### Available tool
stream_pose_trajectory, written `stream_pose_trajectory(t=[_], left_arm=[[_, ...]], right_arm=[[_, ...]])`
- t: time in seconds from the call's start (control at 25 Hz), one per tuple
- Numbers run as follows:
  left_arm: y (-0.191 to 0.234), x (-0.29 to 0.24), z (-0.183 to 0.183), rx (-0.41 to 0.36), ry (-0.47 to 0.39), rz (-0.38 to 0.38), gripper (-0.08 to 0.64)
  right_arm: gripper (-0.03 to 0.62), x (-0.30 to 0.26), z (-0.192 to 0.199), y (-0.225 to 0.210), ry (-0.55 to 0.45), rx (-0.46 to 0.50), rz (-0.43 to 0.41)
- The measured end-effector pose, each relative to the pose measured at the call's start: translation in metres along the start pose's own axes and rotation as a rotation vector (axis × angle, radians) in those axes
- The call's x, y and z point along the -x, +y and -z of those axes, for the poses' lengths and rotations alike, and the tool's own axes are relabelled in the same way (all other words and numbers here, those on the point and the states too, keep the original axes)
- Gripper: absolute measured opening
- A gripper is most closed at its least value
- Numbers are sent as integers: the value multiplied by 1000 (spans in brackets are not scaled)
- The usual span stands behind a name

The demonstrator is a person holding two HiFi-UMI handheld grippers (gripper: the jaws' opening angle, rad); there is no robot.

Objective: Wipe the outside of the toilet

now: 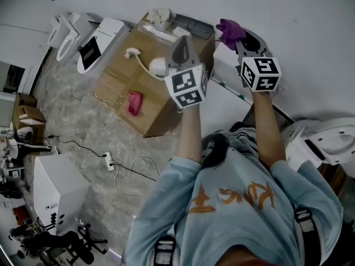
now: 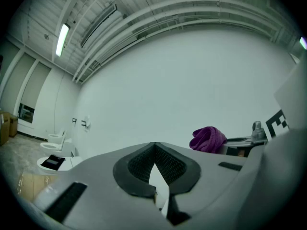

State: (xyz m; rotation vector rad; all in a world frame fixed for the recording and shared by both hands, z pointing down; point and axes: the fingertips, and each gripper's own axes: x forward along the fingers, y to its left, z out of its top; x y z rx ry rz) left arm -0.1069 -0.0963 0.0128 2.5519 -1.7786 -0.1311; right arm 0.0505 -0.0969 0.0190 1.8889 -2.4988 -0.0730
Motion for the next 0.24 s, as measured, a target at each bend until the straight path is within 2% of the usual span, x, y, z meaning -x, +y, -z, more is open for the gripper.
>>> stream_pose_trajectory(t=[0.12, 0.24], left_arm=[[8, -5, -4, 0, -9, 0, 25], [13, -10, -4, -42, -9, -5, 25]], right_arm=[[69, -9, 0, 4, -6, -2, -6], [69, -16, 4, 6, 0, 6, -10]])
